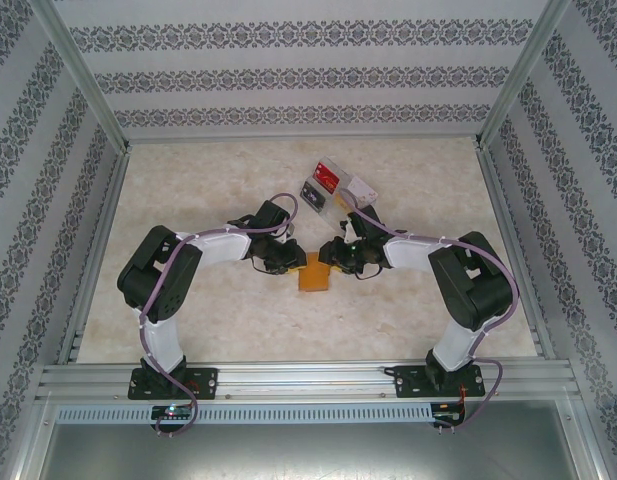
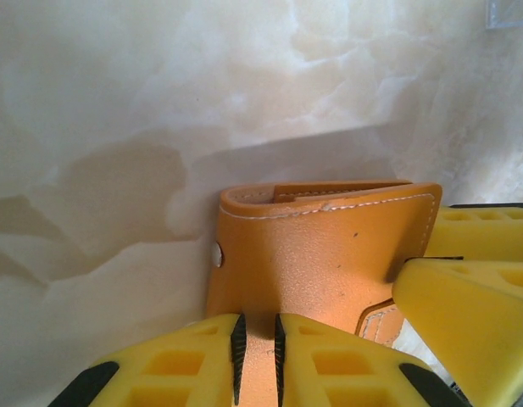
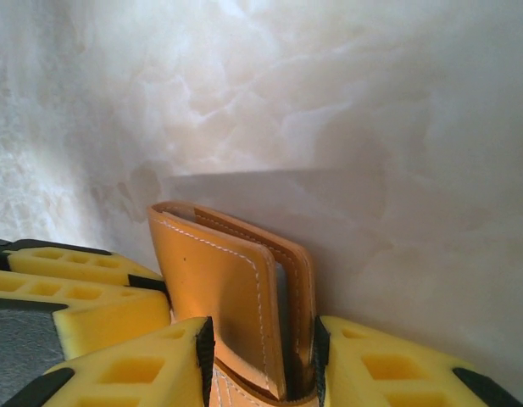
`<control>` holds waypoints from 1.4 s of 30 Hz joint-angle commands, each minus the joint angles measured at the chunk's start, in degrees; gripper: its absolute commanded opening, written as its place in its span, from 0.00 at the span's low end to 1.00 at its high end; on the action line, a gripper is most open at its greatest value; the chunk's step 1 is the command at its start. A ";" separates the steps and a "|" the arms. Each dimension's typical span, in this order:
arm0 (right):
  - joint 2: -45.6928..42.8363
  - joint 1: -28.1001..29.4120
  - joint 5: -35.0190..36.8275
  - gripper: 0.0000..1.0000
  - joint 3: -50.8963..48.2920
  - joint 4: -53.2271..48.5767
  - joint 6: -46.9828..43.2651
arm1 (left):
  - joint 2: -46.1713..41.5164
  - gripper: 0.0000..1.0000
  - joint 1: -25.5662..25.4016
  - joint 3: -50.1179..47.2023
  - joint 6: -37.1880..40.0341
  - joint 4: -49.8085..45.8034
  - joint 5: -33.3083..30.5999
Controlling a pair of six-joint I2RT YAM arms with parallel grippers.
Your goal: Take the credit cards out of the card holder
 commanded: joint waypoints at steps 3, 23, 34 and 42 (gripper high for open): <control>0.39 0.68 -7.58 0.39 -1.13 8.04 1.94 | 2.60 0.20 -0.68 -0.26 0.15 -1.59 -1.84; -8.38 6.92 19.73 0.14 10.80 -22.72 -16.09 | -9.50 0.74 6.49 3.44 5.46 -7.27 -13.46; -1.01 14.64 48.71 0.12 28.39 -38.92 -30.91 | -21.22 0.99 16.40 -0.43 9.35 -17.57 -30.20; 9.57 21.51 61.55 0.16 35.60 -42.82 -34.19 | -26.24 0.99 18.82 -6.95 5.37 -15.62 -31.35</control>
